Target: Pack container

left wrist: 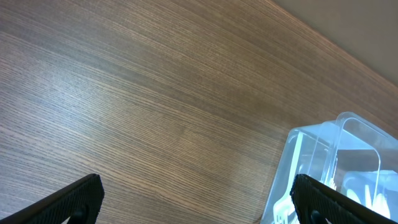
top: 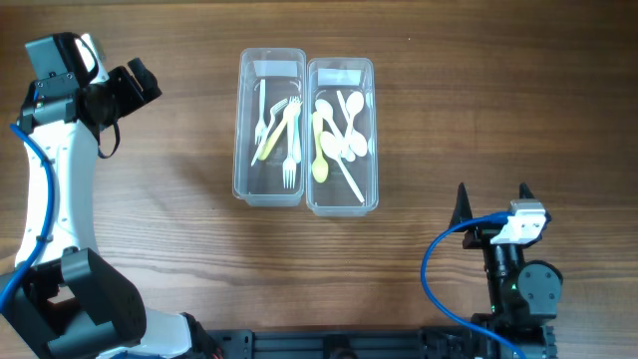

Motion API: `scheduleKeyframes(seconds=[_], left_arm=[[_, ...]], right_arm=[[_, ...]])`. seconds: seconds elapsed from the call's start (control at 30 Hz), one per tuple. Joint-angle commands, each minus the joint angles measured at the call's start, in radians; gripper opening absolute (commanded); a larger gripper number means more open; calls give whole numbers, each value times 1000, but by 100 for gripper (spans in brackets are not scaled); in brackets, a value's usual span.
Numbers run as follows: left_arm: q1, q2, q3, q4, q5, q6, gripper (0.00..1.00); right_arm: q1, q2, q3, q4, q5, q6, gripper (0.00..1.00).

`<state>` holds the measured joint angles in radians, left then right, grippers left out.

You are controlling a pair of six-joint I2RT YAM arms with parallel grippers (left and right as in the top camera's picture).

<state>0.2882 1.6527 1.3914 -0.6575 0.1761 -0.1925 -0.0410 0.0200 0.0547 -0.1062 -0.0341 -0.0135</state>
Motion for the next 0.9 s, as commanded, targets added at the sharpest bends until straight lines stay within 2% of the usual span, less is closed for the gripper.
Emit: scheduleKeyframes(seconds=[0.0, 0.27, 0.4, 0.57, 0.7, 0.87], left_arm=[[5, -22, 19, 2, 1, -5, 100], [21, -47, 19, -8, 2, -5, 100], [21, -144, 19, -5, -39, -1, 100], [-3, -377, 13, -51, -134, 6, 100], [-80, -589, -36, -83, -213, 6, 100], [-169, -955, -253, -55, -240, 5, 100]], right_arm=[[-3, -16, -5, 9, -16, -12, 100], [-3, -16, -5, 9, -16, -12, 100], [-3, -16, -5, 9, -16, -12, 100], [-3, -16, -5, 9, -16, -12, 100], [-3, -16, -5, 9, -16, -13, 100], [-3, -16, -5, 9, -16, -13, 100]])
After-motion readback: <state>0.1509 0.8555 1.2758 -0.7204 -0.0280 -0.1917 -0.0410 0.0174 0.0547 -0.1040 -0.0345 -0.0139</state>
